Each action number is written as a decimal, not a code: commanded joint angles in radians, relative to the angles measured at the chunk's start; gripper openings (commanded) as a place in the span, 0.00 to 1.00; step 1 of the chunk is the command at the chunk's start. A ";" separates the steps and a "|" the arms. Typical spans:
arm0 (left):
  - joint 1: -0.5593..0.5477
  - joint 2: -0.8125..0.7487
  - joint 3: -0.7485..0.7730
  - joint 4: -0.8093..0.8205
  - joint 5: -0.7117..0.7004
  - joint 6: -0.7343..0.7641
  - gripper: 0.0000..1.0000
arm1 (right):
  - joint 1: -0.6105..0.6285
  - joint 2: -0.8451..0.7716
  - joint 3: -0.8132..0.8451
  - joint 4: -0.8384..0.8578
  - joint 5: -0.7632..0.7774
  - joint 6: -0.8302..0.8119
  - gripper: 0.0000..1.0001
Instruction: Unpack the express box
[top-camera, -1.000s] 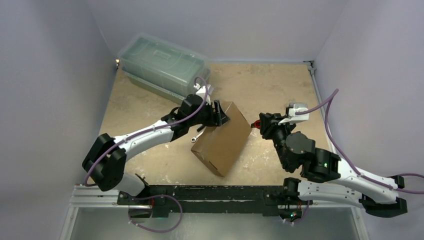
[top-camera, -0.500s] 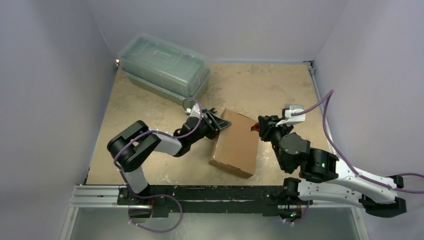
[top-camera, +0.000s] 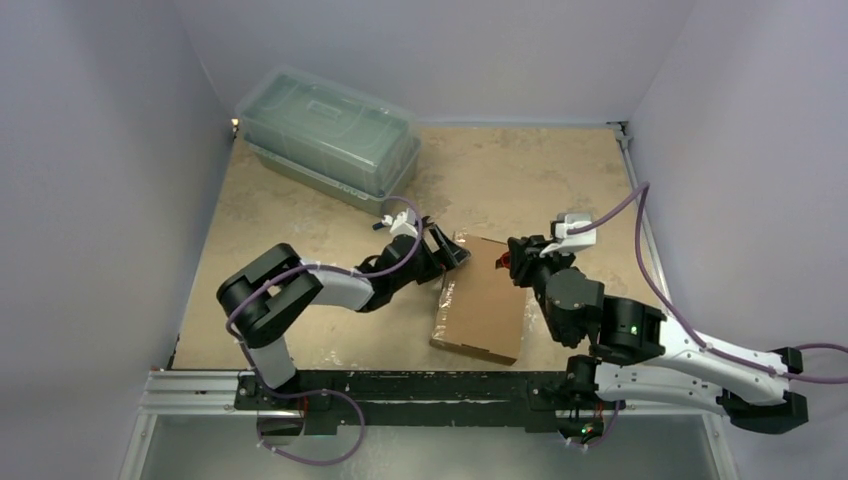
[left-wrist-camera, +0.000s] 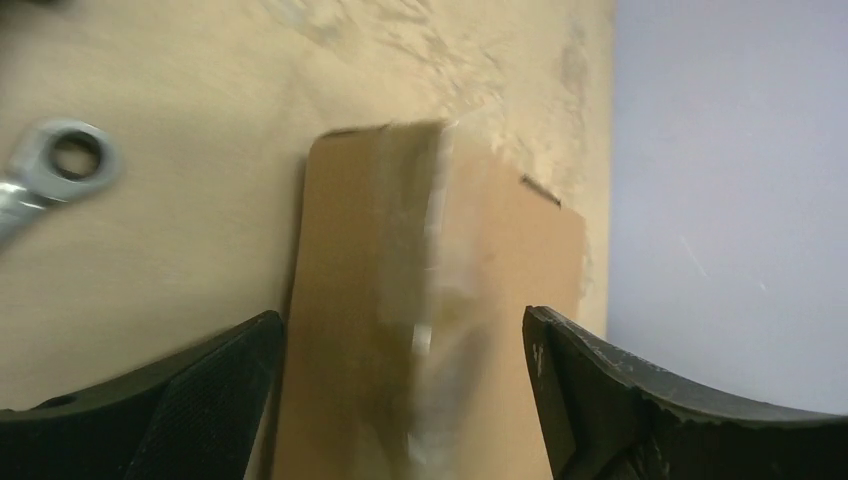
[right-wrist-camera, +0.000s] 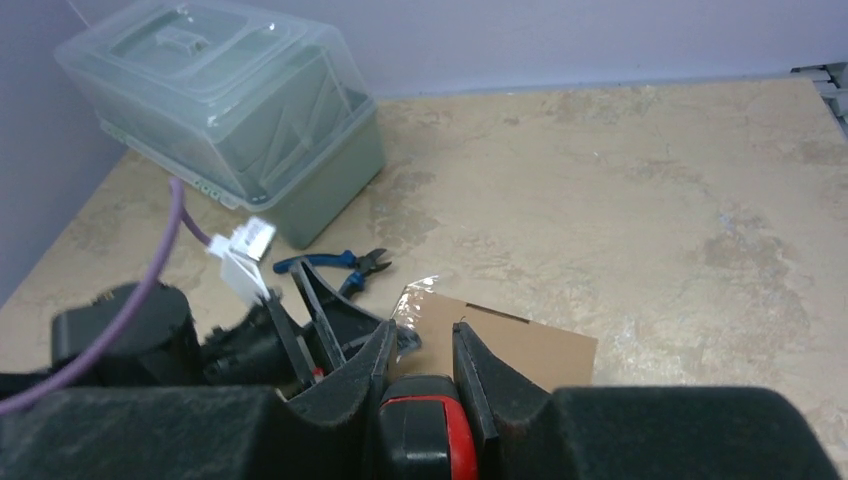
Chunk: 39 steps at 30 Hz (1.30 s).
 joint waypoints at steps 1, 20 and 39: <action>0.057 -0.134 0.100 -0.328 -0.060 0.203 0.91 | 0.001 0.029 -0.013 0.027 0.016 0.035 0.00; 0.084 -0.364 -0.100 -0.348 0.303 0.343 0.74 | -0.523 0.422 0.022 -0.173 -0.211 0.158 0.00; 0.077 -0.295 -0.194 -0.108 0.403 0.220 0.71 | -0.601 0.340 0.090 -0.223 -0.186 0.080 0.00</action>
